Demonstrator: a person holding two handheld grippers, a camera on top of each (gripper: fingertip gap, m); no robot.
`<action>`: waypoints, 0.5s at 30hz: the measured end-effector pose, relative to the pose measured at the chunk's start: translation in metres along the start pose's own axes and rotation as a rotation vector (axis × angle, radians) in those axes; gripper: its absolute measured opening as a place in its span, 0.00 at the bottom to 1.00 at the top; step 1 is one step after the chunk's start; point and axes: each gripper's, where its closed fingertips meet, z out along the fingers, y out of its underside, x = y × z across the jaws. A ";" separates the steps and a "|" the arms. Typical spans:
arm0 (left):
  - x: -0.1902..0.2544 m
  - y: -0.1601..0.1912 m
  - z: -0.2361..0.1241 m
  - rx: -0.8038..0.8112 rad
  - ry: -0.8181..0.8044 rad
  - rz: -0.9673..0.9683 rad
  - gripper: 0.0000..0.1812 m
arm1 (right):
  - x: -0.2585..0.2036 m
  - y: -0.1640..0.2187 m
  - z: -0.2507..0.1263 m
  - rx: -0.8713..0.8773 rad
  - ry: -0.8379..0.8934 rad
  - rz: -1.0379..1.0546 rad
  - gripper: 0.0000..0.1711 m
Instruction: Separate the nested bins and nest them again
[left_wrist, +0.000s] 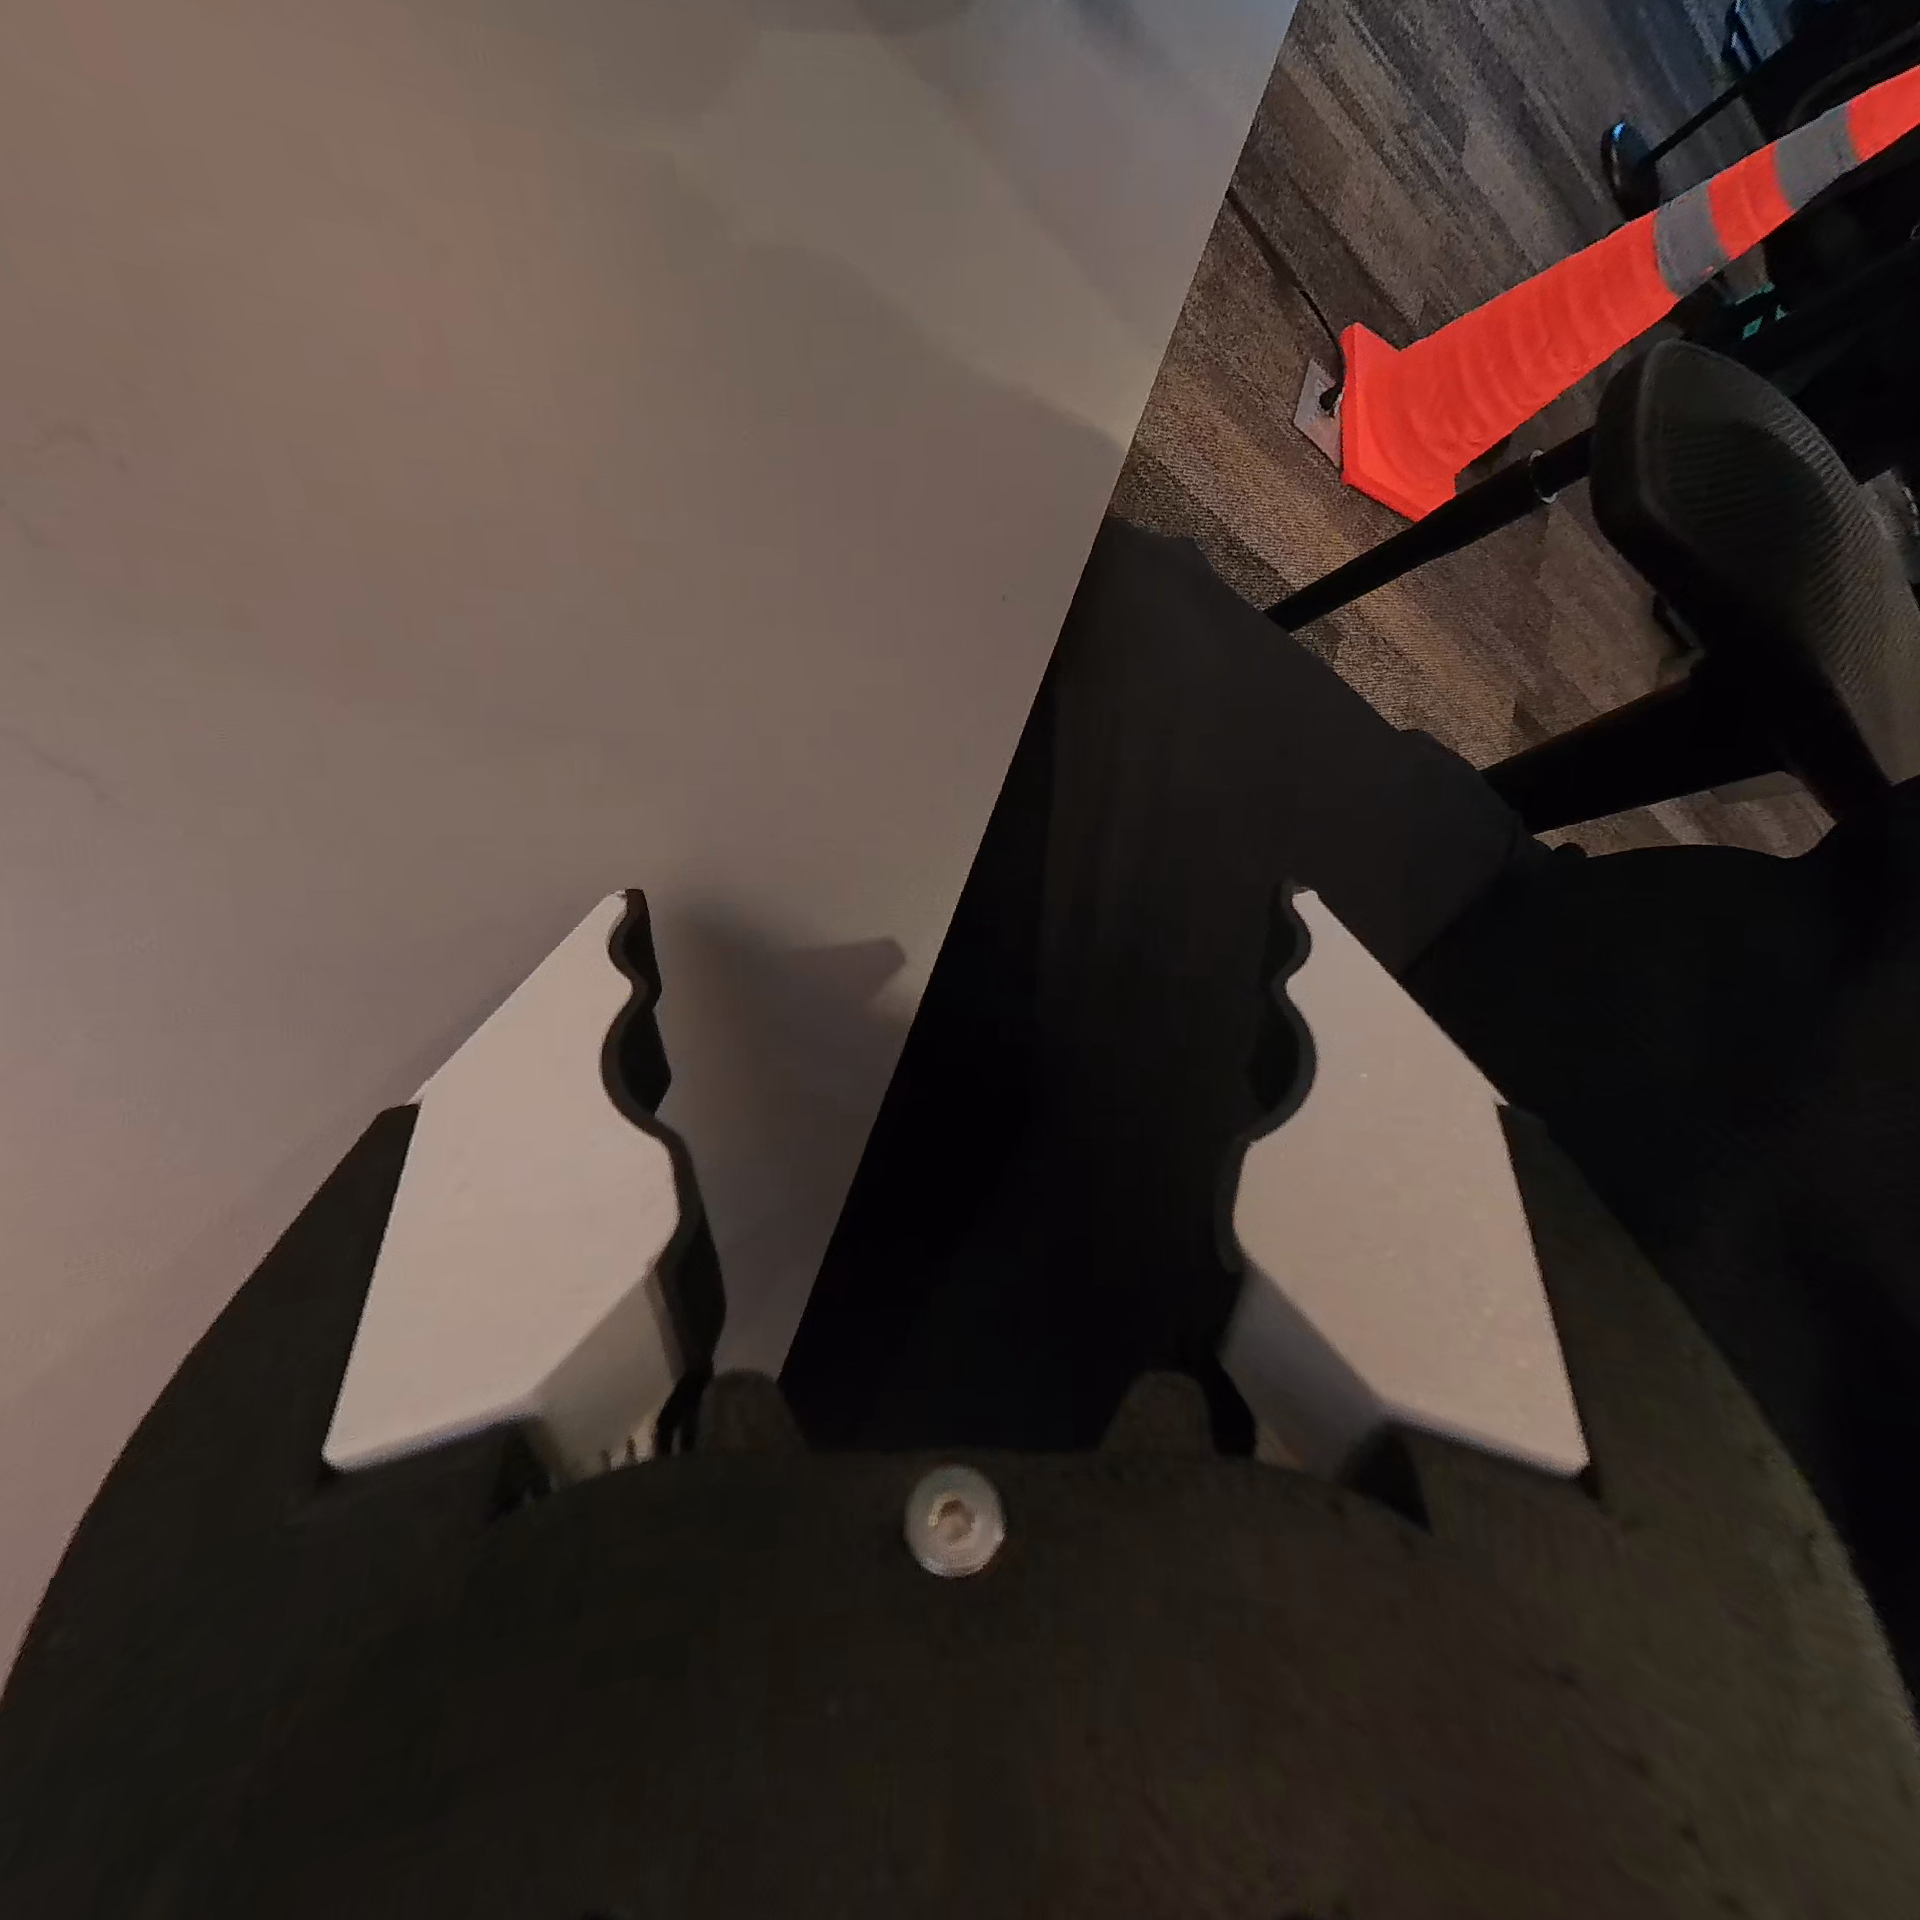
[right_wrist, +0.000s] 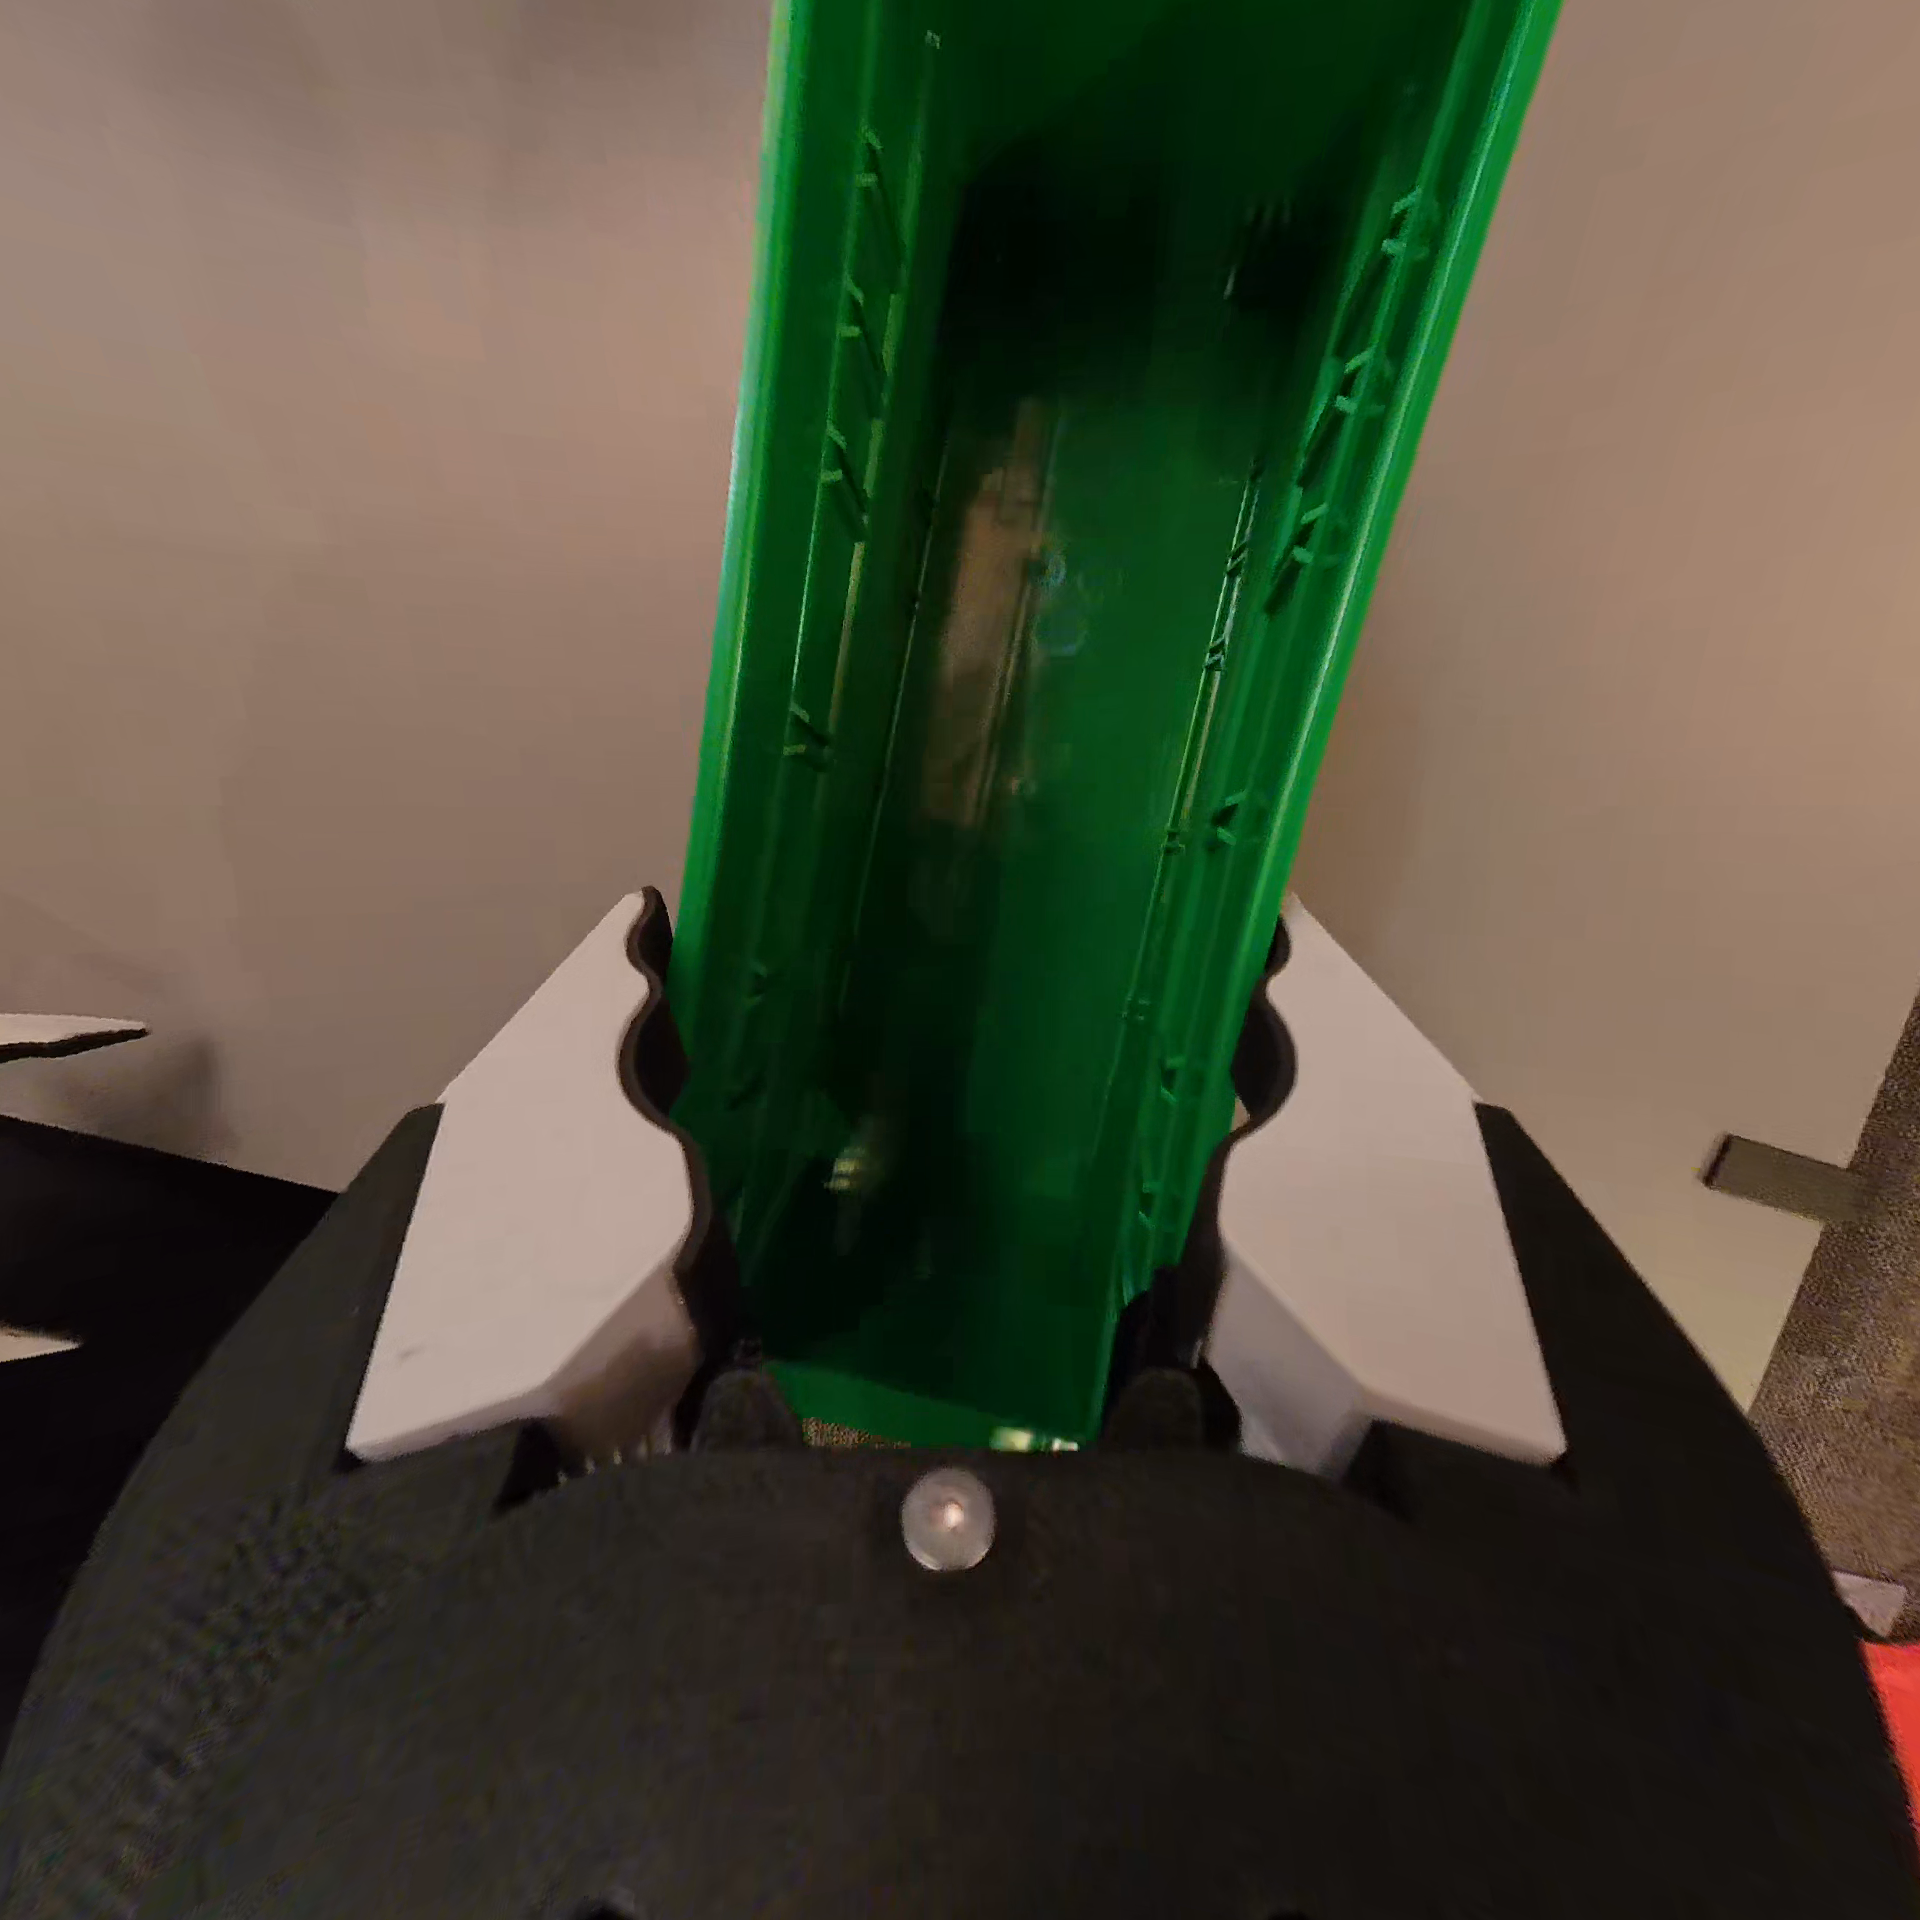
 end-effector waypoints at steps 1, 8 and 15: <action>0.000 0.000 0.000 0.000 0.001 -0.001 0.63 | 0.001 0.001 0.005 -0.008 -0.001 -0.002 0.63; -0.003 0.000 -0.001 0.001 -0.008 -0.002 0.63 | 0.012 0.010 0.036 -0.064 0.027 -0.042 0.72; -0.002 -0.005 -0.006 0.020 -0.021 0.006 0.64 | 0.012 0.003 0.028 -0.043 -0.006 -0.070 0.69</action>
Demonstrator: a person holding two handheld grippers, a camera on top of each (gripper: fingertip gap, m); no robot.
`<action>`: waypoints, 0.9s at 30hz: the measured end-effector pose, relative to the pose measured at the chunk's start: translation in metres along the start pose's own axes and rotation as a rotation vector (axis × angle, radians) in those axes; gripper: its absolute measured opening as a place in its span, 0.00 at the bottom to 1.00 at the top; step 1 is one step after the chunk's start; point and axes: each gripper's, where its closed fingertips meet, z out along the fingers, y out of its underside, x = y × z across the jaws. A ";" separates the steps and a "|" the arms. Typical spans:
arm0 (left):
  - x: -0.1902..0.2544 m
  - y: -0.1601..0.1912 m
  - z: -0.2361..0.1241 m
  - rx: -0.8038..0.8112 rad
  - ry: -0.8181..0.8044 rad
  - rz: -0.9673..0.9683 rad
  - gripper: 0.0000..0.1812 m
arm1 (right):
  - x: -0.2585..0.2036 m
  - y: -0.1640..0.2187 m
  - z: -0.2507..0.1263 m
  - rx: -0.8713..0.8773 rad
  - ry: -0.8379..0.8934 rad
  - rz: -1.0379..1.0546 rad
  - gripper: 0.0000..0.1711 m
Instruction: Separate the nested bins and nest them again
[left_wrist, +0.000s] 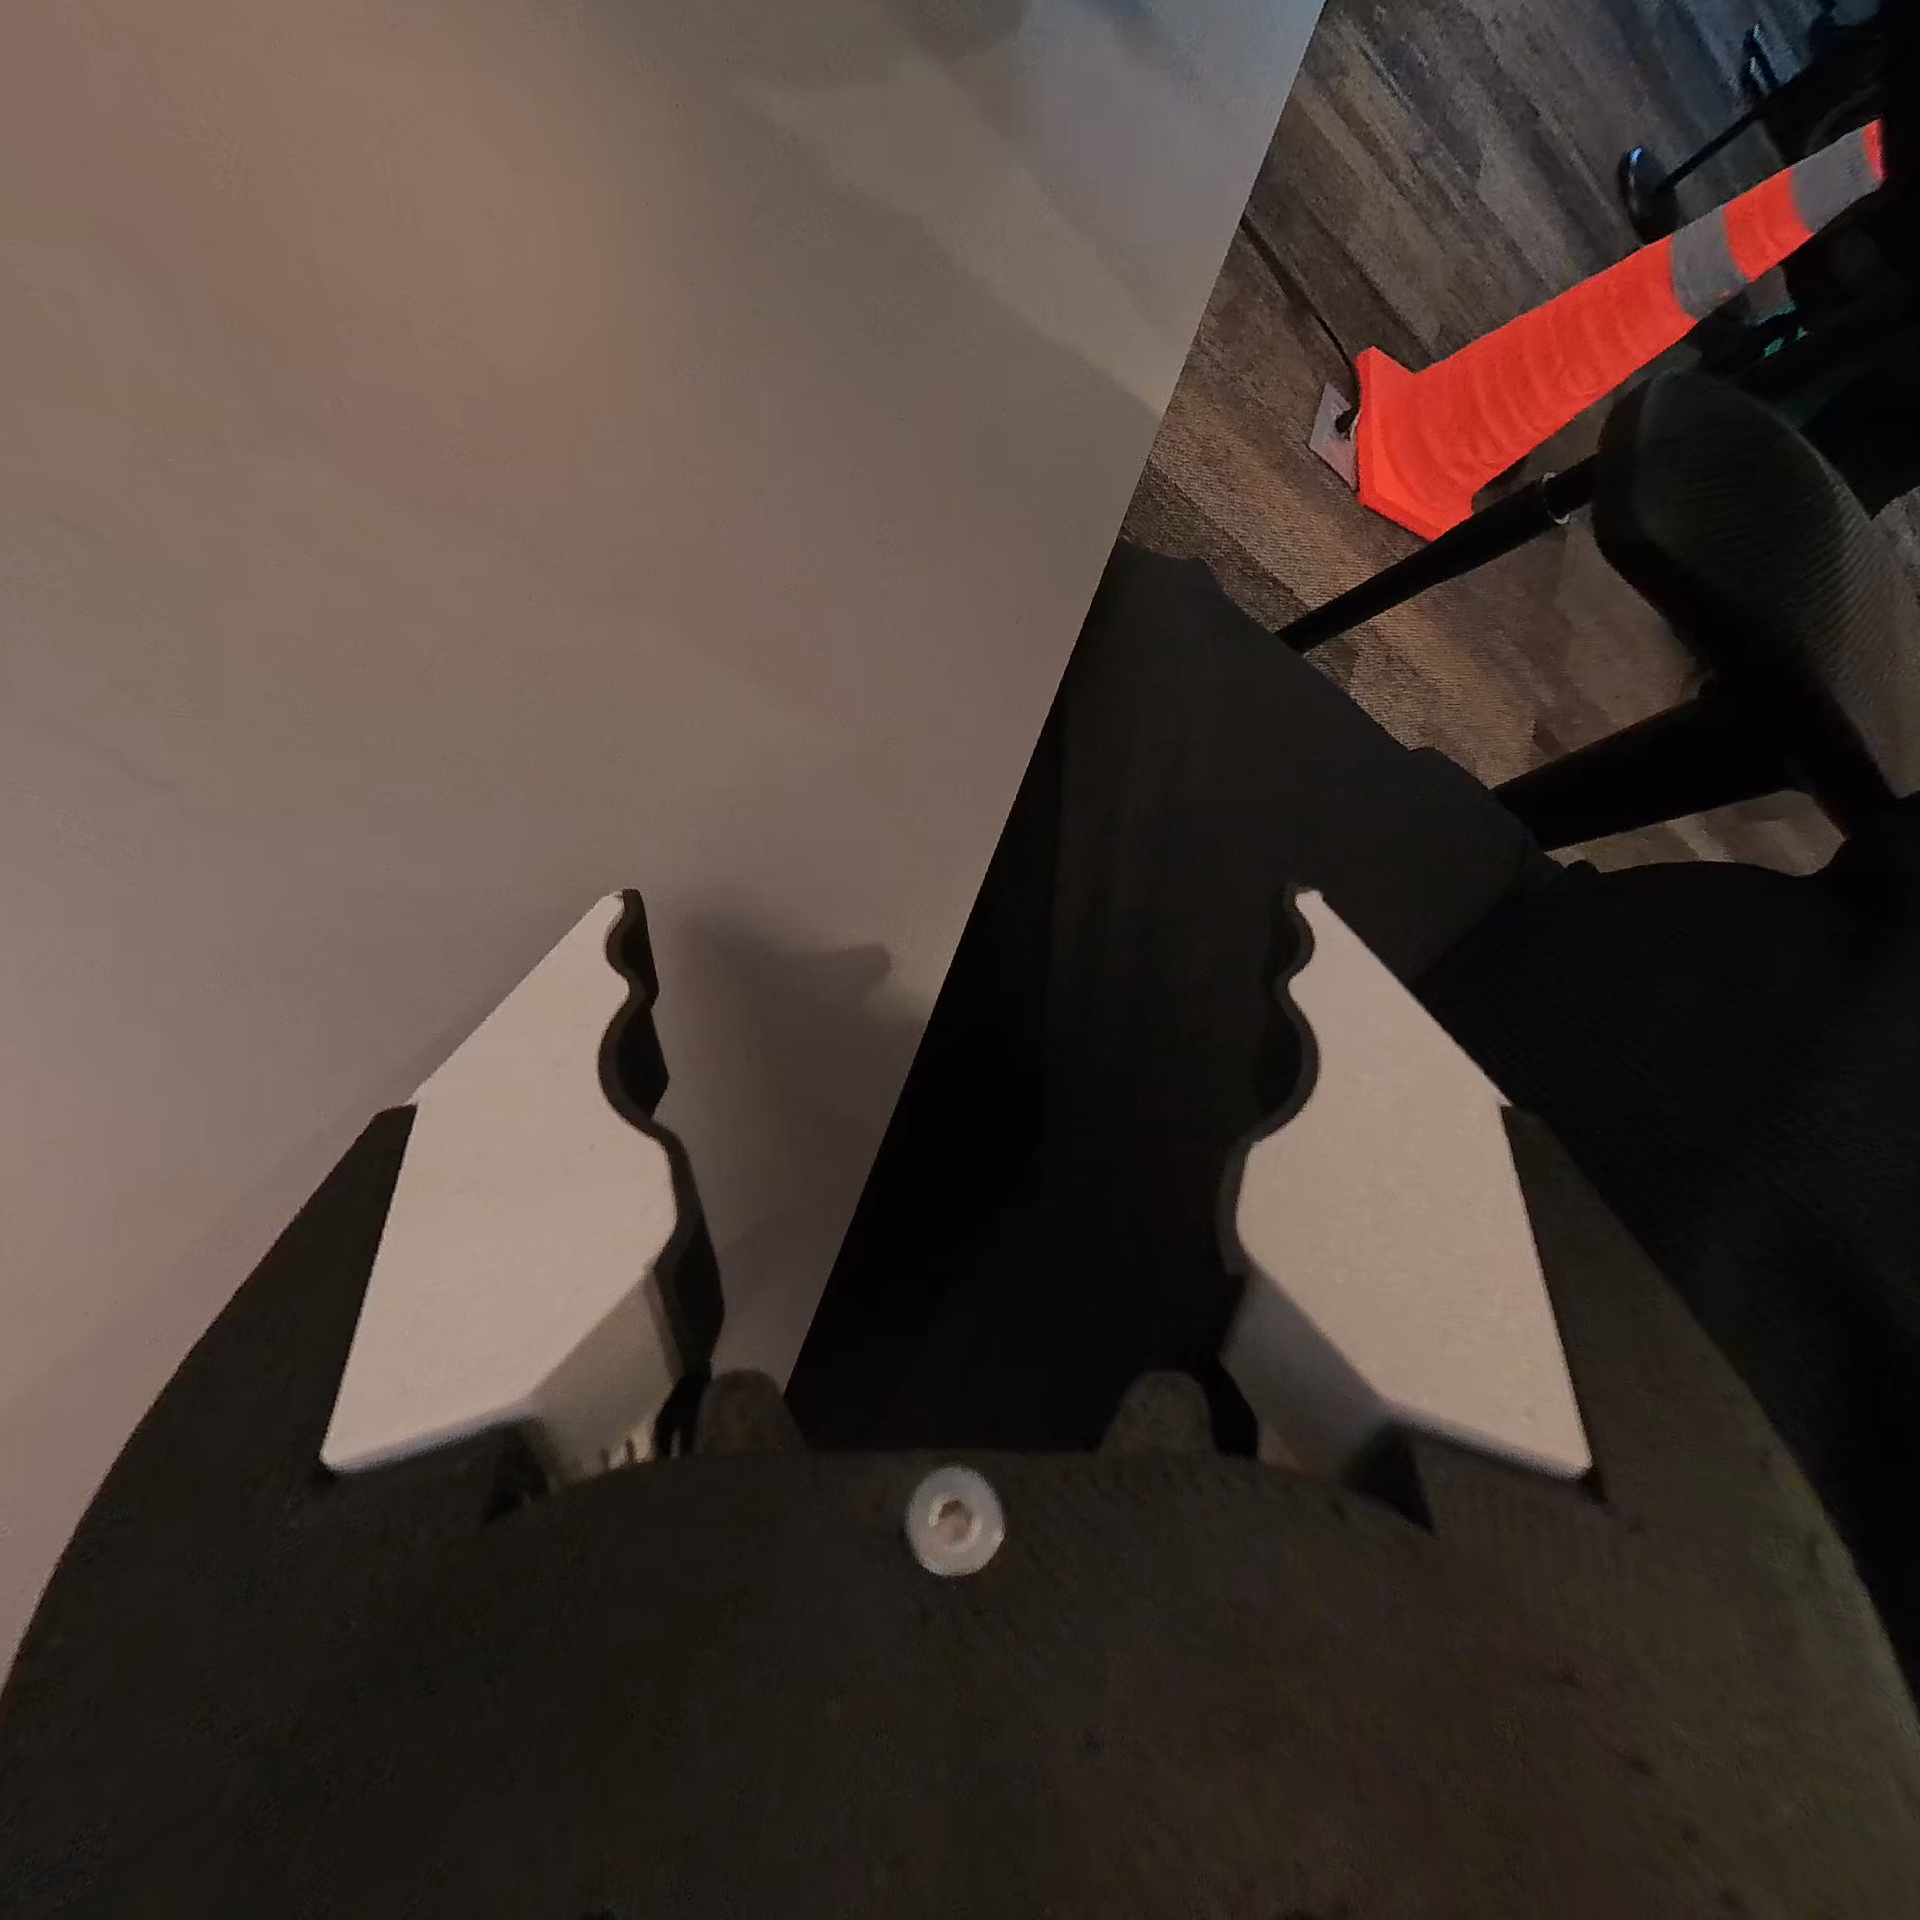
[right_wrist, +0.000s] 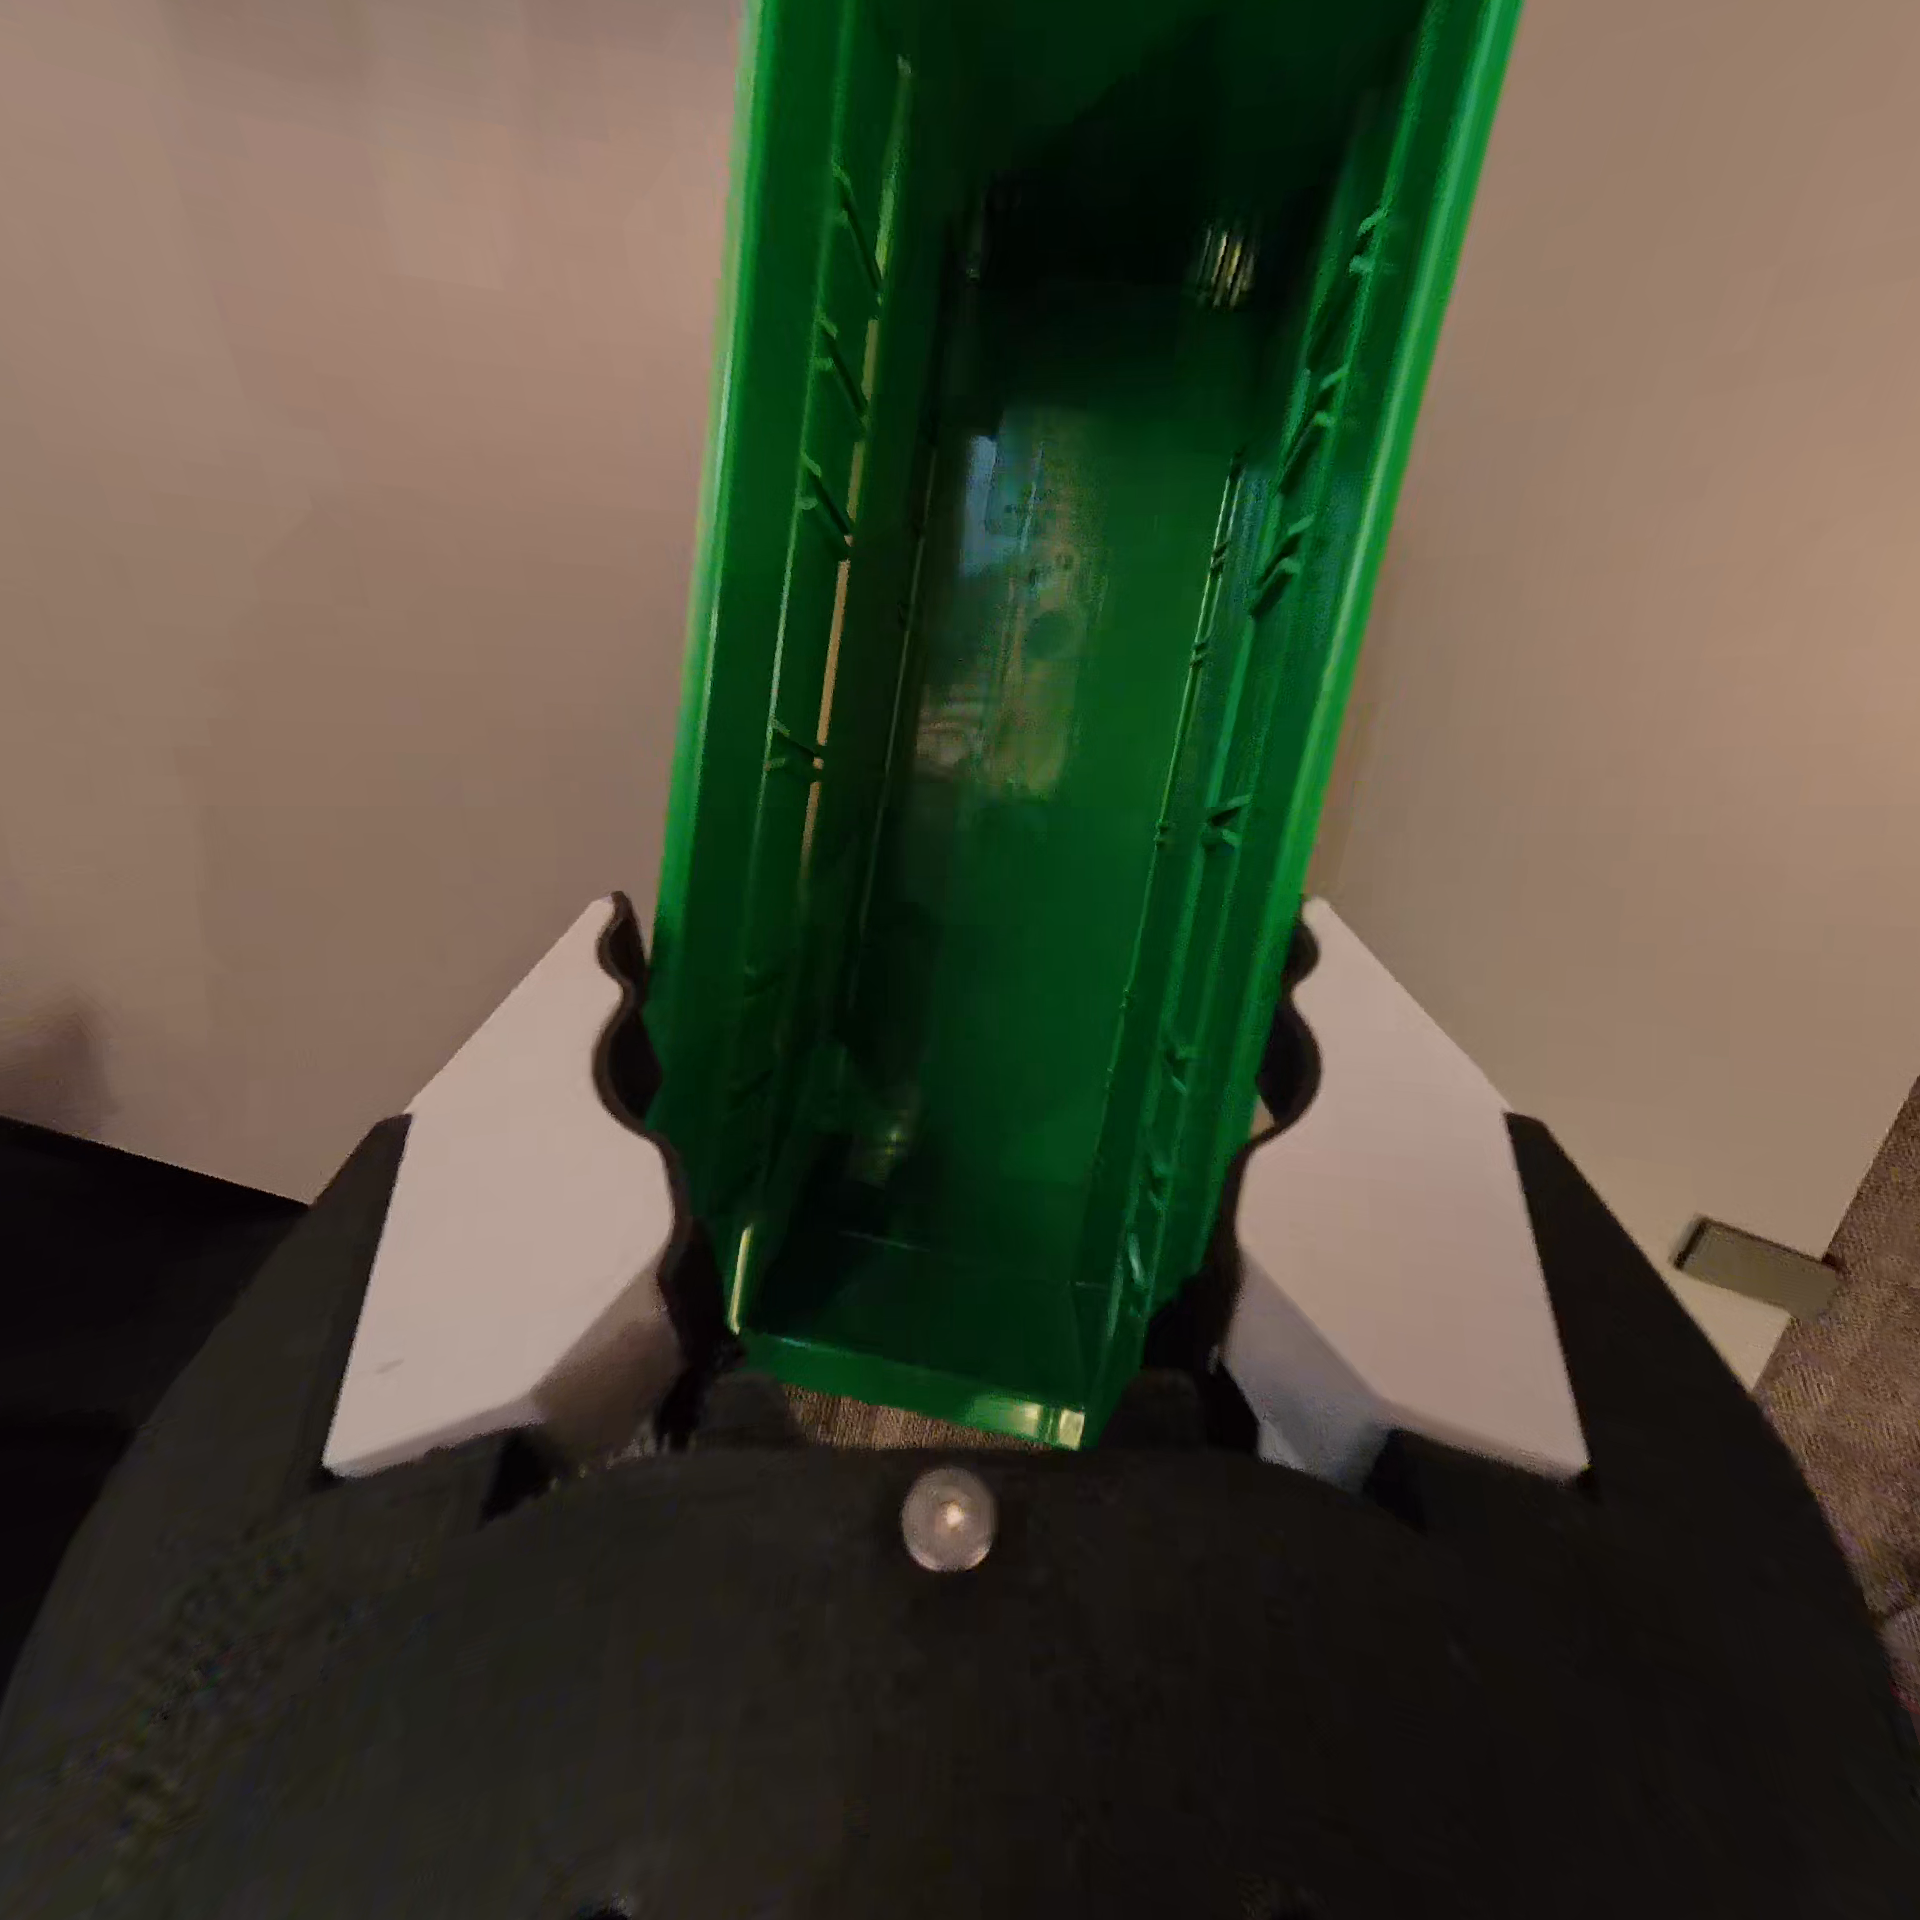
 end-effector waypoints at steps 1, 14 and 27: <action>0.000 -0.001 0.000 0.003 -0.001 0.000 0.63 | 0.000 -0.002 -0.002 0.016 -0.005 -0.002 0.68; -0.001 0.001 0.001 0.000 -0.001 -0.006 0.63 | -0.008 -0.021 -0.020 0.183 -0.051 0.004 0.55; -0.002 -0.001 0.000 0.004 -0.006 -0.001 0.63 | -0.004 -0.013 0.015 0.173 -0.032 0.030 0.68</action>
